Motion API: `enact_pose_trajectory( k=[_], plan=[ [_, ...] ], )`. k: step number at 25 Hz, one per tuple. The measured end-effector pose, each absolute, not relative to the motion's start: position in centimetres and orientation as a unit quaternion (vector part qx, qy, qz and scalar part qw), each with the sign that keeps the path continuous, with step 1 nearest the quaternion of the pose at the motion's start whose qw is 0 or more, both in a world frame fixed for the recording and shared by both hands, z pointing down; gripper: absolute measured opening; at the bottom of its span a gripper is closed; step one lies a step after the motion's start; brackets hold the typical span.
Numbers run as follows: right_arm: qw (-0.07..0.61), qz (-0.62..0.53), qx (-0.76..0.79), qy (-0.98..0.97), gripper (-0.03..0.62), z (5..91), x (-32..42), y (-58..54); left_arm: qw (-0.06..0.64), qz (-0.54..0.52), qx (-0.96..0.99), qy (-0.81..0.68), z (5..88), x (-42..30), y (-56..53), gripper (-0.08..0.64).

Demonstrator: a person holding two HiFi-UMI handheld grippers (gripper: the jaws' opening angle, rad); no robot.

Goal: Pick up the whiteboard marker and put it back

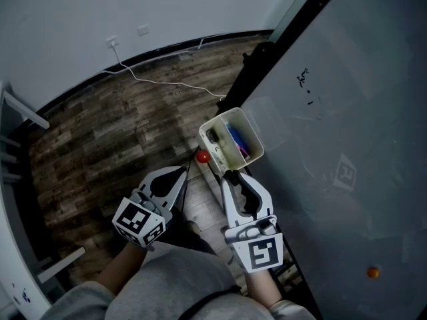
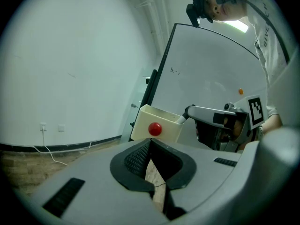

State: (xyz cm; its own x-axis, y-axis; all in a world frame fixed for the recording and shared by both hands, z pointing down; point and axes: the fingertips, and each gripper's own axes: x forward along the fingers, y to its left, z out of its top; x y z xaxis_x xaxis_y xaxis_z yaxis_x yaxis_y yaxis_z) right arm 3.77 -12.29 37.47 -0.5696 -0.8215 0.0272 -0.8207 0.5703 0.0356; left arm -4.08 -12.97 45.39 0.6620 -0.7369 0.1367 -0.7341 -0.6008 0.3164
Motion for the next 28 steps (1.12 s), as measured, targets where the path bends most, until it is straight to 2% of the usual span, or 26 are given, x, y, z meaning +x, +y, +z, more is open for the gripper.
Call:
enact_pose_trajectory(
  k=[28],
  plan=[
    [0.029, -0.001, 0.459, -0.888, 0.092, 38.1, 3.6, -11.5, 0.169, -0.011, 0.892, -0.419, 44.9, -4.9, -11.8, 0.015]
  ],
)
